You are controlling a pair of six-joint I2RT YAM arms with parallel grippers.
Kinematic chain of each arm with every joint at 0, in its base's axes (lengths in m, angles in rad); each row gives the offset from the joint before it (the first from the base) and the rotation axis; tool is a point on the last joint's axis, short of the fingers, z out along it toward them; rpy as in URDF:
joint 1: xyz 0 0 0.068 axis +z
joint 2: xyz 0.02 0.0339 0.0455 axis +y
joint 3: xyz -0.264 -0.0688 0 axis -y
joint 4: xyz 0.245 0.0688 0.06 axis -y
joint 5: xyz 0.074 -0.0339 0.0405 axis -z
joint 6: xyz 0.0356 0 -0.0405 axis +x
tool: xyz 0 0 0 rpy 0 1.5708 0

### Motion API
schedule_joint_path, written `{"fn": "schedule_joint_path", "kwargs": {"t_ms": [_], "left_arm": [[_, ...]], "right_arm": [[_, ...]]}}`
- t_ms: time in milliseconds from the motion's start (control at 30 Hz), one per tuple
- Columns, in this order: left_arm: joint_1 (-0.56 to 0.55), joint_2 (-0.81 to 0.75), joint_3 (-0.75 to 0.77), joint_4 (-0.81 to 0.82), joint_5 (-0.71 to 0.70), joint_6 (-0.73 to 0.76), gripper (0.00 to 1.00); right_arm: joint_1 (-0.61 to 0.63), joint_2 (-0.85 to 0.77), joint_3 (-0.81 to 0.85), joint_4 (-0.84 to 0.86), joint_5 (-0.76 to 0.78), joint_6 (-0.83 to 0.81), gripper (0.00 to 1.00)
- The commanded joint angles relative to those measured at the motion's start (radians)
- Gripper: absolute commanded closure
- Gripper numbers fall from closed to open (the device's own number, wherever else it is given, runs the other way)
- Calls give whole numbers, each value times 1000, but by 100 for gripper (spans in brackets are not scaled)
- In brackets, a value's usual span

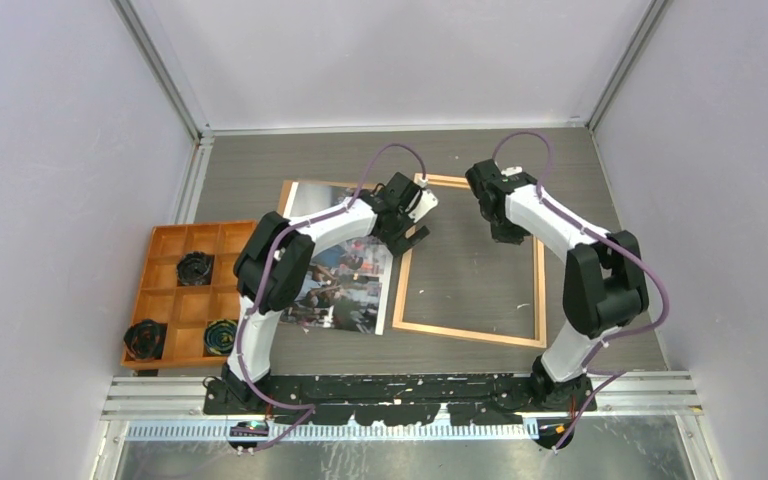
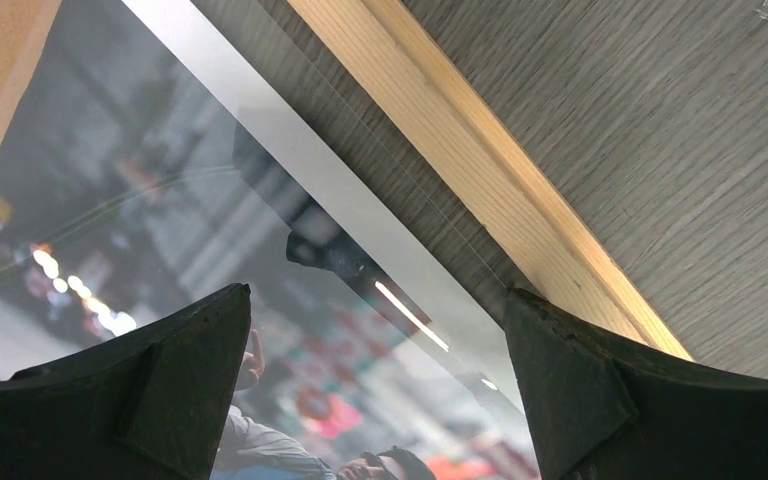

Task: Put the photo into the frame
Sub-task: Turn over the photo frame at the center of the board.

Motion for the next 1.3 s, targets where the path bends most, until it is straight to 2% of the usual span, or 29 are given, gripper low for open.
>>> {"fn": "schedule_joint_path", "kwargs": {"t_ms": [0, 167, 200, 300, 333, 400, 467, 567, 667, 867, 1267], "left_arm": [[-2, -11, -45, -2, 10, 15, 0], [-2, -33, -54, -16, 32, 4, 0], [-3, -41, -50, -27, 42, -3, 0], [-13, -71, -53, -48, 61, -15, 0], [-18, -80, -56, -49, 66, -15, 0], [-29, -96, -62, -58, 67, -17, 0], [-37, -111, -70, -62, 70, -17, 0], [-43, -121, -80, -58, 65, -12, 0], [-45, -112, -81, -60, 60, -10, 0], [-64, -98, -79, -49, 66, -16, 0], [-144, -21, 25, -70, 79, -32, 0]], "right_arm": [[3, 50, -5, 98, 41, 42, 99], [-10, 52, -22, 136, 16, 91, 99], [-26, 50, -23, 137, 3, 107, 93], [-112, 44, -33, 154, -89, 161, 65], [-149, 44, -40, 165, -115, 180, 60], [-212, 46, -49, 187, -159, 216, 41], [-259, 54, -43, 198, -170, 225, 33], [-318, 82, -19, 210, -164, 229, 26], [-375, 128, 0, 232, -199, 229, 23], [-431, 185, -22, 354, -366, 244, 24], [-453, 243, 77, 315, -263, 257, 30]]}}
